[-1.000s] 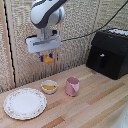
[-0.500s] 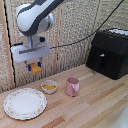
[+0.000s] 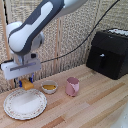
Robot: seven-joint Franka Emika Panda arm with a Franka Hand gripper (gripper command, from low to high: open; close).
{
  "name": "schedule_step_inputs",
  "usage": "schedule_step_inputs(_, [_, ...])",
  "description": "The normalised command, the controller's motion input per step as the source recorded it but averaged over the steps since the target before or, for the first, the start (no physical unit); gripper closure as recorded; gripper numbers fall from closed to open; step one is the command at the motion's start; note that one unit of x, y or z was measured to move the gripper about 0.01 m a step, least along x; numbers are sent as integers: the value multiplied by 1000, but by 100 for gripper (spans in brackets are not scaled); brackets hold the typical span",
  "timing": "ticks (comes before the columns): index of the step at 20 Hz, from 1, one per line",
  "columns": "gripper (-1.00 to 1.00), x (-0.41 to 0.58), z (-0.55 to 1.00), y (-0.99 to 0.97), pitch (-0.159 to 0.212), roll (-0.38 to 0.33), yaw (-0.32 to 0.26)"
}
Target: Bring your hand's grasp to the bread. Hold the bread tenderly using the grip of your hand. Carefully pick up the bread and hover it over the white plate. Politely place it atop the plate.
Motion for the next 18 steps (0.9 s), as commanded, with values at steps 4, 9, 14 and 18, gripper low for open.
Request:
schedule_step_inputs(4, [100, 127, -478, 188, -31, -153, 91])
schedule_step_inputs(9, [100, 189, -235, 0, -130, -121, 74])
schedule_step_inputs(14, [100, 238, -133, 0, -147, -69, 80])
schedule_step_inputs(18, [100, 283, -298, 0, -62, -44, 105])
